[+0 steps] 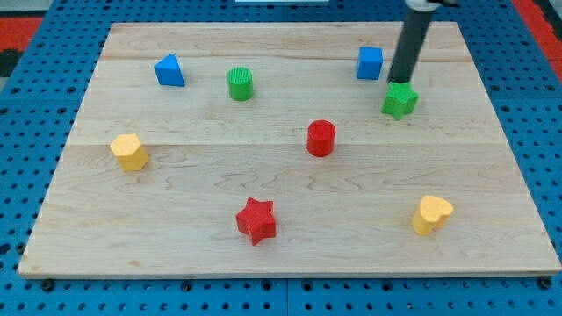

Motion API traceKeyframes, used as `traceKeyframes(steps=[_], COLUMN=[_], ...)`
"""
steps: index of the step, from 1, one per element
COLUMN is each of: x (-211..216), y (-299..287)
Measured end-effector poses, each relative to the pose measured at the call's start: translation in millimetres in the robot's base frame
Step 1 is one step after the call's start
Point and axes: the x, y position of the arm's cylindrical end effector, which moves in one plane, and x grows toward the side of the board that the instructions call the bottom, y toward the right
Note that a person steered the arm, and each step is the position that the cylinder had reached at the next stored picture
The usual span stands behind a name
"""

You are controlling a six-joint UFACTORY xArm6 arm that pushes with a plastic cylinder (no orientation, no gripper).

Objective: Slide the blue cube diagonal to the top right of the red circle

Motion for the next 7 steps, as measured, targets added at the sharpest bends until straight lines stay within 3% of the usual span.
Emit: traceKeyframes(steps=[2, 3, 4, 6, 7], x=[73, 61, 19, -67, -81], y=[4, 16, 9, -73, -111])
